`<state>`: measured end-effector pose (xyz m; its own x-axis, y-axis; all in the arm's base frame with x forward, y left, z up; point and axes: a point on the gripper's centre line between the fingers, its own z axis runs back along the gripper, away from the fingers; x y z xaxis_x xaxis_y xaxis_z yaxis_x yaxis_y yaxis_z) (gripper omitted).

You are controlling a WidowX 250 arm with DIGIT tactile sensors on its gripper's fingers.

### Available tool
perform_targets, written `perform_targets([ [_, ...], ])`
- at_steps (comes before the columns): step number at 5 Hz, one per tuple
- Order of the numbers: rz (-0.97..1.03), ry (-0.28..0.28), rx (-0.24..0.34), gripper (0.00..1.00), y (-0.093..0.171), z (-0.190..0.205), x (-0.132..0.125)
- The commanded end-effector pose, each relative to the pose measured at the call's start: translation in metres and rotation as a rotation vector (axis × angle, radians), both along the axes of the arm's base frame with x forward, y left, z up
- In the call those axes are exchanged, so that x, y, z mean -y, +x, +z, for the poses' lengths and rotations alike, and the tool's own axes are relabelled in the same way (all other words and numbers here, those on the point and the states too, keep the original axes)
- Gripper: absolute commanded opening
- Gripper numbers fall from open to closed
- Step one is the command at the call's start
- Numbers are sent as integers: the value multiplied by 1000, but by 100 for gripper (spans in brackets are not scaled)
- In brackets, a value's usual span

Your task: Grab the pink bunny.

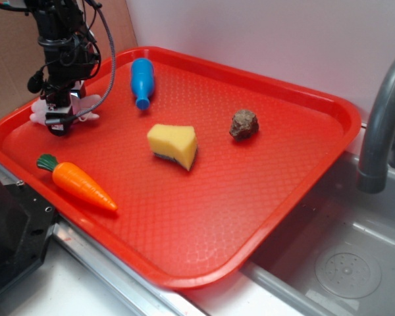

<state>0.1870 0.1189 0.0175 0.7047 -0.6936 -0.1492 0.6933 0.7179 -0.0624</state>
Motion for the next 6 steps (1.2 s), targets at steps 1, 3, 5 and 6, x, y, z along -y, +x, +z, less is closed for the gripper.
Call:
perform_targets([
  [1, 149, 114, 113, 0, 17, 101, 66],
  [3, 512, 1, 182, 0, 35, 153, 96],
  [5, 890, -25, 348, 0, 26, 176, 90],
  [6, 900, -28, 357, 0, 29, 181, 94],
])
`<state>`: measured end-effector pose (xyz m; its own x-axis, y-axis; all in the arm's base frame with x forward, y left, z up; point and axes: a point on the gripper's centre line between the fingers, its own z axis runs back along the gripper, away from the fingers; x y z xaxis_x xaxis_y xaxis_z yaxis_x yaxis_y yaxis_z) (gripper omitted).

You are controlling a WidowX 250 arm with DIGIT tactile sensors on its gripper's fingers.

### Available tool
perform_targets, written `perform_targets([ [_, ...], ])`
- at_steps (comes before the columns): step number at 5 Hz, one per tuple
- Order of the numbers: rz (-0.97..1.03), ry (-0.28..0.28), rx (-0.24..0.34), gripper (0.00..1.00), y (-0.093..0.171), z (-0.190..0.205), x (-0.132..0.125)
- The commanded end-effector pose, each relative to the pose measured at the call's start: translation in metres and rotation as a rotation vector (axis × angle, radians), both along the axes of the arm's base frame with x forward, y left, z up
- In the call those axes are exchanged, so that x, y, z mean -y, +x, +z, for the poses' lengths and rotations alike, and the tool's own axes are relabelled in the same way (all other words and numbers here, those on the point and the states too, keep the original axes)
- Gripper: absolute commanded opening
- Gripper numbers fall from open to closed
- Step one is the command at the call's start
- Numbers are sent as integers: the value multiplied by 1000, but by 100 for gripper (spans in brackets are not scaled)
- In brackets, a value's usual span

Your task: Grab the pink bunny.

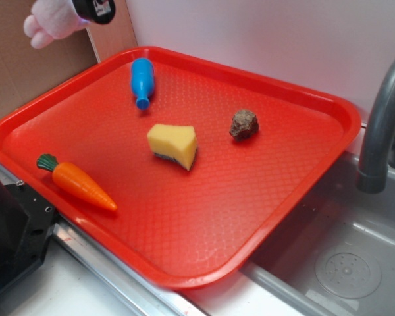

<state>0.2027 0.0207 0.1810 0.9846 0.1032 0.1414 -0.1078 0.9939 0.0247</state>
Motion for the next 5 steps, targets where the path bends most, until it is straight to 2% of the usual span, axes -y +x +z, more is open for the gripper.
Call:
perform_targets([
  [1, 57, -12, 8, 0, 12, 11, -3],
  [2, 74, -31, -18, 0, 9, 4, -4],
  [5, 73, -42, -36, 0, 6, 0, -8],
])
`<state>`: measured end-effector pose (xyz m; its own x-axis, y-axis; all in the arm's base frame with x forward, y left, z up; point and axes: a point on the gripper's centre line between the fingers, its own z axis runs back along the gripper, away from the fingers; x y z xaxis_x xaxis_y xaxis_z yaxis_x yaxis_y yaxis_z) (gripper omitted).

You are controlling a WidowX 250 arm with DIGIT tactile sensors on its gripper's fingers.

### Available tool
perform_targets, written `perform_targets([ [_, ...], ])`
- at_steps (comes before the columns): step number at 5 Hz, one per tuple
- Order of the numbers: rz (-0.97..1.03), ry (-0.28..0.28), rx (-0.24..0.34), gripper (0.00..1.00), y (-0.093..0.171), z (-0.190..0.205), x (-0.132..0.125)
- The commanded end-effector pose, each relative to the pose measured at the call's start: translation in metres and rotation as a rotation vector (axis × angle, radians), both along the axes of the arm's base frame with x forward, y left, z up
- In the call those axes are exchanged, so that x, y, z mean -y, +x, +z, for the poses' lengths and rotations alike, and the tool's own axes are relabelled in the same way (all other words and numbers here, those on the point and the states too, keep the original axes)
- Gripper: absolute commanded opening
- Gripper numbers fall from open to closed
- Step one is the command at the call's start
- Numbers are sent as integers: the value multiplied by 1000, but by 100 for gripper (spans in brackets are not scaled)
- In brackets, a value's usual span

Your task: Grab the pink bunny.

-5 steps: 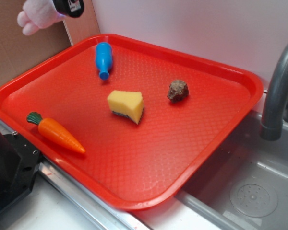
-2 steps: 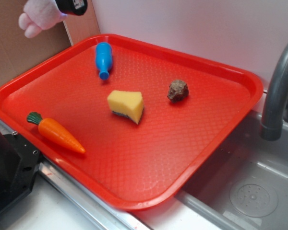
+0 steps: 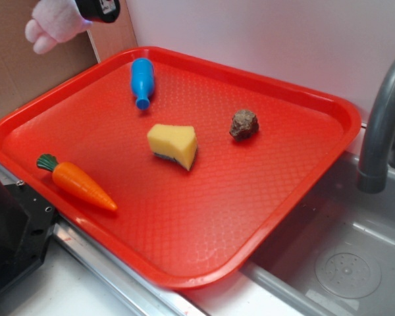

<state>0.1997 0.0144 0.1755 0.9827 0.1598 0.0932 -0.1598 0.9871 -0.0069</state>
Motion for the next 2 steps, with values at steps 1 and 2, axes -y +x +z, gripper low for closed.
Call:
perform_targets([
  [1, 20, 1, 6, 0, 9, 5, -14],
  [2, 23, 4, 0, 0, 8, 1, -14],
])
